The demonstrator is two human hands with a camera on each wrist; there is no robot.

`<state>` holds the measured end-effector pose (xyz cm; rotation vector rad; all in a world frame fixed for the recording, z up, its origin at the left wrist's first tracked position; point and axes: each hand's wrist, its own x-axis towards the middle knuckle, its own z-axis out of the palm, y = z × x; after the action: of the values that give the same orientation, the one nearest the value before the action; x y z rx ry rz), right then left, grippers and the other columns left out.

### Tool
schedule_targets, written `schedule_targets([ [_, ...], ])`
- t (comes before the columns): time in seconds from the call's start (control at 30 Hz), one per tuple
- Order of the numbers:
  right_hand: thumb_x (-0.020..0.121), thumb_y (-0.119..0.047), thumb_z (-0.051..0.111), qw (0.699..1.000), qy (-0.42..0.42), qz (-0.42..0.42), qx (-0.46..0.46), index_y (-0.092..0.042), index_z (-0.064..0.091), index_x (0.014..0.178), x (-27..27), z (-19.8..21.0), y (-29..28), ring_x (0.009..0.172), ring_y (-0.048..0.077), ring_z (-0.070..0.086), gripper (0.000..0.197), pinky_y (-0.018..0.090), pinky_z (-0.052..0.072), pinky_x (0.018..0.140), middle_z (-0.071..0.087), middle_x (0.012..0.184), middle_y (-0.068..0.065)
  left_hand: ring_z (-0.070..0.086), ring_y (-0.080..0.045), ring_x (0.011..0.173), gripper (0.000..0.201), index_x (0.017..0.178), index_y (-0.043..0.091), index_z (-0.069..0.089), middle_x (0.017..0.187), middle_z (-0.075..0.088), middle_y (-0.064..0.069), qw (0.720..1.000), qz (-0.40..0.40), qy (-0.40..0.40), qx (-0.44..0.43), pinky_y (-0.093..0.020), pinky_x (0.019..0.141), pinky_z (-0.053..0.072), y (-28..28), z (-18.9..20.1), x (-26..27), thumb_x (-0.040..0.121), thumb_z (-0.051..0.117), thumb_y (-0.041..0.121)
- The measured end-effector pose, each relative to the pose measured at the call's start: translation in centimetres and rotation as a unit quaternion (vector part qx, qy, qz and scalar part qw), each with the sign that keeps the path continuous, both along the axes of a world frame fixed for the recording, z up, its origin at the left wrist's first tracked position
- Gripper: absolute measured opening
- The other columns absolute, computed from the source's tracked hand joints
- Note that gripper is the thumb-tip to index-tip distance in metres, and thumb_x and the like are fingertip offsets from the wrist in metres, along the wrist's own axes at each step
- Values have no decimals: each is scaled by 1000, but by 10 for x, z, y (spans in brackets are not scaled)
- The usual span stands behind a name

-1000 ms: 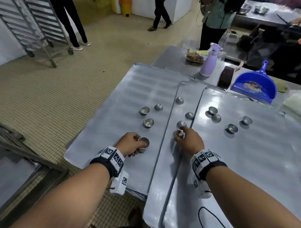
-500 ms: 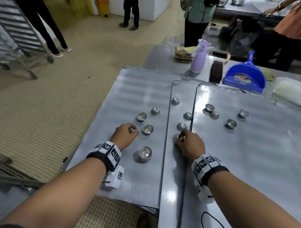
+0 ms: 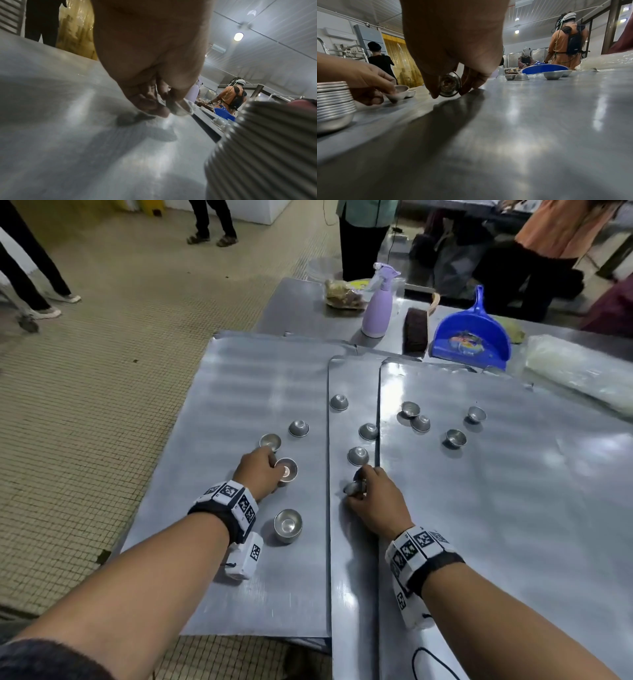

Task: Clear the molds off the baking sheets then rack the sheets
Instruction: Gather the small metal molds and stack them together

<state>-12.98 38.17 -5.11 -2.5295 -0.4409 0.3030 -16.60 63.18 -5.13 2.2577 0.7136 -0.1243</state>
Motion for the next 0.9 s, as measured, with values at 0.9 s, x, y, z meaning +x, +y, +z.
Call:
schedule_targets([
  [0.9, 81, -42, 61, 987, 13, 139, -78, -21, 66, 96, -4, 13, -20, 100, 30, 63, 27, 31, 40, 72, 64, 102, 6, 67, -13, 53, 19, 98, 0, 68, 80, 67, -13, 962, 200, -140, -120, -19, 49, 51, -25, 71, -110, 88, 52, -5],
])
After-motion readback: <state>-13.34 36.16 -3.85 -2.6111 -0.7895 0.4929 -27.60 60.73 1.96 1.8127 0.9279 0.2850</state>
